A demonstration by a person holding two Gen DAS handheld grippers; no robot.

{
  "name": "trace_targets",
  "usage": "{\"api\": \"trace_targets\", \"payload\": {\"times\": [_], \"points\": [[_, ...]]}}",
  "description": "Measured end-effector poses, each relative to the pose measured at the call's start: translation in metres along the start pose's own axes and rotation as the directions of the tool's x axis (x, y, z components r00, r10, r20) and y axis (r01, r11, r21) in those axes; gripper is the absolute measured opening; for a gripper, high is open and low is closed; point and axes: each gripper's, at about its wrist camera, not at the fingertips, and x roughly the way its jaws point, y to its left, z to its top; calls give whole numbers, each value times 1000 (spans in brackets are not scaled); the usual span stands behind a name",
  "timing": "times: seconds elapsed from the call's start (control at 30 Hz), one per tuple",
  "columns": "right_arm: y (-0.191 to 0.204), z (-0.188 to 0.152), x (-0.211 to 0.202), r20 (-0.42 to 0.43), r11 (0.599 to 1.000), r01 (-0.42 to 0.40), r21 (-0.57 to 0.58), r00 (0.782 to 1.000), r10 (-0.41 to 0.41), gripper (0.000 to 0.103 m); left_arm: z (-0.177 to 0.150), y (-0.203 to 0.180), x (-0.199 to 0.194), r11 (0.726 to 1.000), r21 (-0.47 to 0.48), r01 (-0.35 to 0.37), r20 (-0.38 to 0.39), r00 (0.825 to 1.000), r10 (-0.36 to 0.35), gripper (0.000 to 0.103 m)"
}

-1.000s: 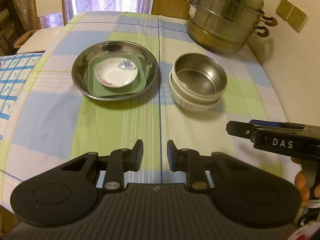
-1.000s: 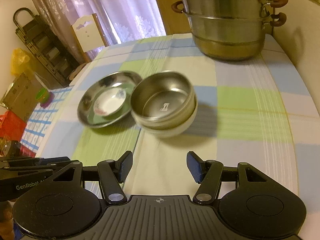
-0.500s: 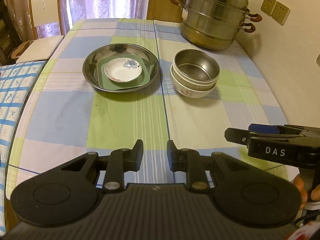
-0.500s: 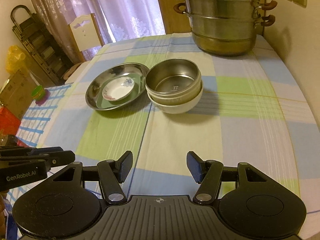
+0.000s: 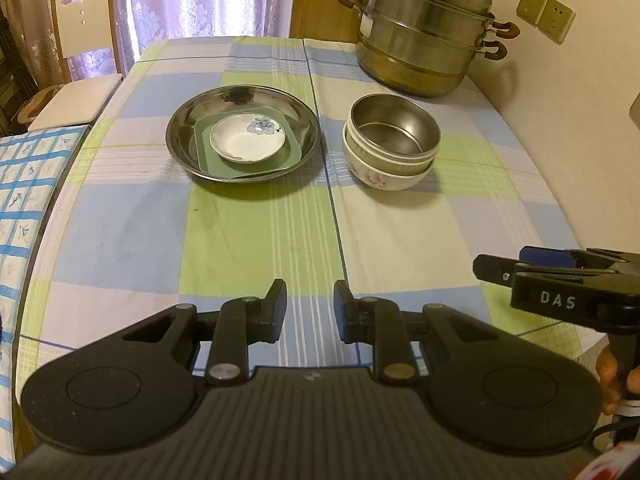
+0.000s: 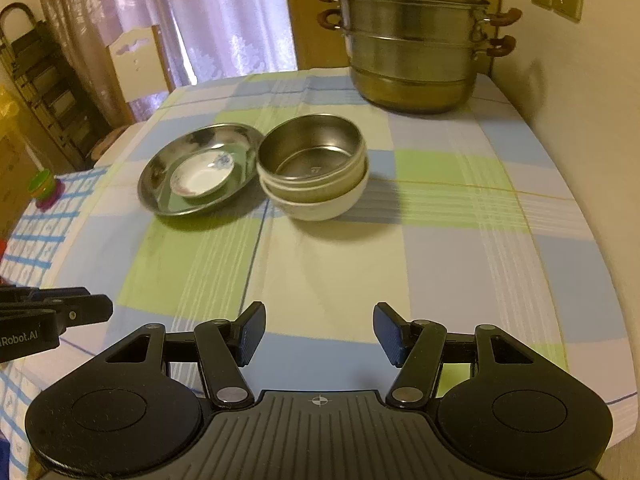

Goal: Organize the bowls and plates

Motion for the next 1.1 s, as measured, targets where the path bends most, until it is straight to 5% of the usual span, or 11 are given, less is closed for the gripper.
{"api": "trace_targets", "payload": {"times": [0.6, 0.7, 1.1], "points": [[-56, 106, 64, 93, 999, -53, 8, 994, 52, 58, 78, -15, 67, 995, -98, 18, 27, 1000, -16, 22], [-61, 117, 85, 70, 997, -79, 7, 994, 78, 40, 88, -19, 77, 994, -110, 24, 36, 999, -20, 22], [-74, 134, 130, -2, 988, -156, 8, 988, 157, 18, 125, -38, 129, 987, -140, 74, 17, 997, -72, 22]]}}
